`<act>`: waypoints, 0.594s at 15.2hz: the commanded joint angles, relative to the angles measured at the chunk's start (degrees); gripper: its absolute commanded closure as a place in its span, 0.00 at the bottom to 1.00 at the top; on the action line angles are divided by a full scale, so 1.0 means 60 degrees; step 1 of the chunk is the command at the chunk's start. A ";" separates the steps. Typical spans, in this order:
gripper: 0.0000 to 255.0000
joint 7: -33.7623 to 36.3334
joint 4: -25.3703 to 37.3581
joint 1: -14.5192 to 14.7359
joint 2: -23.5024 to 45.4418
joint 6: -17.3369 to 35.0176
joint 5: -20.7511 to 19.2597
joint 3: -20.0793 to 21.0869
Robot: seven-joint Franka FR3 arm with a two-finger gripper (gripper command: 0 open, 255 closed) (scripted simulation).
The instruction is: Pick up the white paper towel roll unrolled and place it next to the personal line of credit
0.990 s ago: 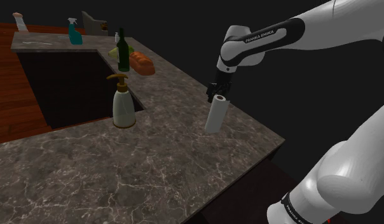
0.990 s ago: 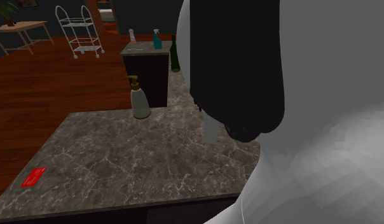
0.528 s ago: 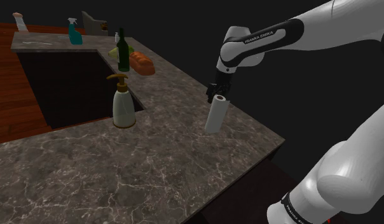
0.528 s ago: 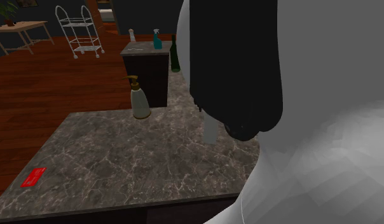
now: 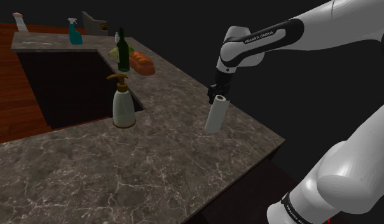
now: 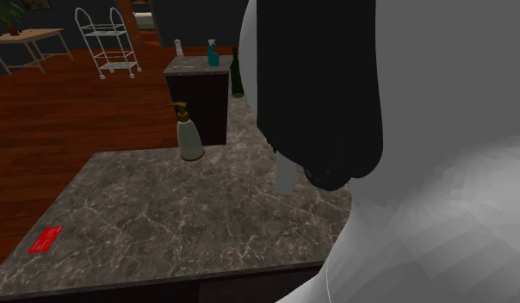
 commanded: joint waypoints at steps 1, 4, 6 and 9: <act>1.00 0.0000 0.0000 0.0000 0.0000 0.0000 0.0000 0.0000; 1.00 0.0016 0.0144 0.0000 -0.0111 -0.0253 -0.0019 0.0002; 1.00 0.0031 0.0300 0.0001 -0.0209 -0.0506 -0.0035 0.0005; 1.00 0.0052 0.0546 0.0002 -0.0346 -0.0887 -0.0057 0.0010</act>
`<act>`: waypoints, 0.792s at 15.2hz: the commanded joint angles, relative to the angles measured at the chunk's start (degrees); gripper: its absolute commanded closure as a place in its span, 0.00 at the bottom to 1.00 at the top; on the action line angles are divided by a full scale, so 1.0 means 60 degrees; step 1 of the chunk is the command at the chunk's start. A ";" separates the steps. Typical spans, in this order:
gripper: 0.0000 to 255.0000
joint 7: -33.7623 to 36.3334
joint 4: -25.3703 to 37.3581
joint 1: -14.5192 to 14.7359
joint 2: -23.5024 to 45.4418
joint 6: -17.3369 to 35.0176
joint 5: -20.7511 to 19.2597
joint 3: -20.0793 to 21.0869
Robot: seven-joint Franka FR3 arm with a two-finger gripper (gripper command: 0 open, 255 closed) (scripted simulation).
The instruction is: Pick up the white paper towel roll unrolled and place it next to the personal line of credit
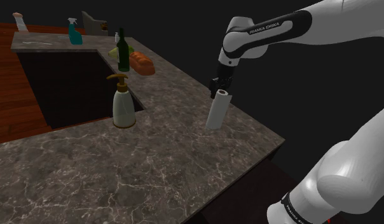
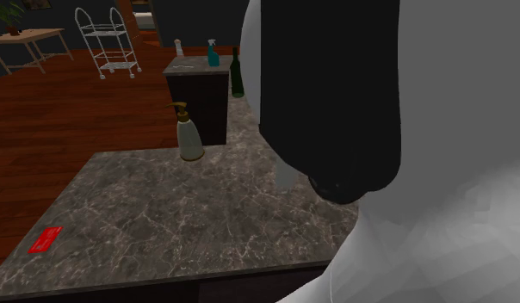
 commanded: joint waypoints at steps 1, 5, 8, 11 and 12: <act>1.00 0.0024 0.0157 0.0006 -0.0091 -0.0250 -0.0014 0.0009; 1.00 0.0047 0.0521 0.0007 -0.0236 -0.0757 -0.0035 0.0016; 1.00 0.0061 0.0815 0.0009 -0.0323 -0.1138 -0.0047 0.0021; 1.00 0.0072 0.1128 0.0010 -0.0392 -0.1519 -0.0056 0.0026; 1.00 0.0076 0.1236 0.0011 -0.0411 -0.1646 -0.0059 0.0028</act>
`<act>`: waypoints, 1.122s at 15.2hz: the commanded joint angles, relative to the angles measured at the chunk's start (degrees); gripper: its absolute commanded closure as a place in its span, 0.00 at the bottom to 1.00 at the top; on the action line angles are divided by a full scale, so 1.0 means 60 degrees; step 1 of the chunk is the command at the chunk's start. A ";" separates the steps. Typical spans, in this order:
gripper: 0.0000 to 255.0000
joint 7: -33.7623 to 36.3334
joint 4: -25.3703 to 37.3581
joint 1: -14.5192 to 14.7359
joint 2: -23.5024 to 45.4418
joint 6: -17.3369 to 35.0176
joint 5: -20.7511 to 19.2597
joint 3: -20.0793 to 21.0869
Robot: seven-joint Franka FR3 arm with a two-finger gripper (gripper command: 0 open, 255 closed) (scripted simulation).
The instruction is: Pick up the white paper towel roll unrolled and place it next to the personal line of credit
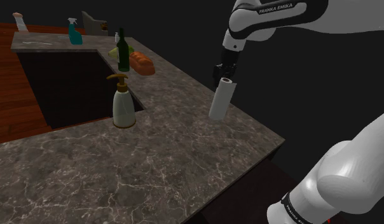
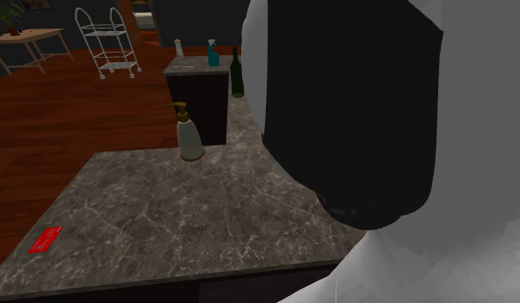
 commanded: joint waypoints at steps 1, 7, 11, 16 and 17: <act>1.00 0.0007 0.0227 0.0002 -0.0030 -0.0262 -0.0004 0.0003; 1.00 0.0022 0.0936 0.0005 -0.0088 -0.1027 -0.0011 0.0010; 1.00 0.0028 0.1453 0.0008 -0.0085 -0.1541 -0.0010 0.0013; 1.00 0.0032 0.2155 0.0010 -0.0032 -0.2190 -0.0004 0.0014; 1.00 0.0032 0.2303 0.0011 -0.0015 -0.2321 -0.0002 0.0014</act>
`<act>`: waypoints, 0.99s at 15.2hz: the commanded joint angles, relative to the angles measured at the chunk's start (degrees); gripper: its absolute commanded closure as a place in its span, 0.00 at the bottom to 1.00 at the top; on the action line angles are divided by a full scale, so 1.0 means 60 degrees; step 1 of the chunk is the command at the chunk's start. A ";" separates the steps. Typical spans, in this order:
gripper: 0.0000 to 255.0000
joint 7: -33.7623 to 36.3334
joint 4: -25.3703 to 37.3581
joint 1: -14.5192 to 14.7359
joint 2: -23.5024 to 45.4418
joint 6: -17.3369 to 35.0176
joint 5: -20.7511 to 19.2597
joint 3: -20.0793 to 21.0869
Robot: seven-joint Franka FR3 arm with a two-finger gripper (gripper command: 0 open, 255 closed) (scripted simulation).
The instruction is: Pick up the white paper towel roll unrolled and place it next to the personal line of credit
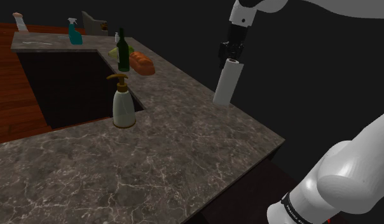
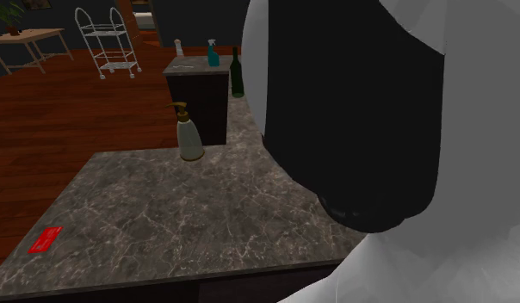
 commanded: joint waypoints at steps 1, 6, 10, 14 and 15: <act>1.00 0.0009 0.0291 0.0005 0.0039 -0.0257 0.0005 0.0005; 1.00 0.0005 0.1089 0.0005 0.0171 -0.0924 0.0021 0.0001; 1.00 -0.0002 0.1787 0.0003 0.0322 -0.1472 0.0039 -0.0006; 1.00 -0.0013 0.2547 -0.0002 0.0518 -0.2038 0.0064 -0.0016; 1.00 -0.0016 0.2748 -0.0003 0.0575 -0.2182 0.0071 -0.0019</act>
